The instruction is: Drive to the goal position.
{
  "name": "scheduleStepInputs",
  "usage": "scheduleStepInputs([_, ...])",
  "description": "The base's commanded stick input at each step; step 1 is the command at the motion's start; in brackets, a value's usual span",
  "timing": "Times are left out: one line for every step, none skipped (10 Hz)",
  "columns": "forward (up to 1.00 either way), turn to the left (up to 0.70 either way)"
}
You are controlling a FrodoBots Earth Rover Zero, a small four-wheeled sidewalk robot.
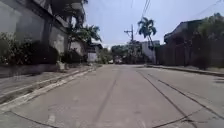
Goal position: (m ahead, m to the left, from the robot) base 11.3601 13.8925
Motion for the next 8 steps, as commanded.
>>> scheduleStepInputs([0.7, 0.0])
scheduleStepInputs([0.7, 0.0])
scheduleStepInputs([0.7, 0.0])
scheduleStepInputs([0.7, 0.0])
scheduleStepInputs([0.7, 0.0])
scheduleStepInputs([0.7, 0.0])
scheduleStepInputs([0.7, 0.0])
scheduleStepInputs([0.7, 0.0])
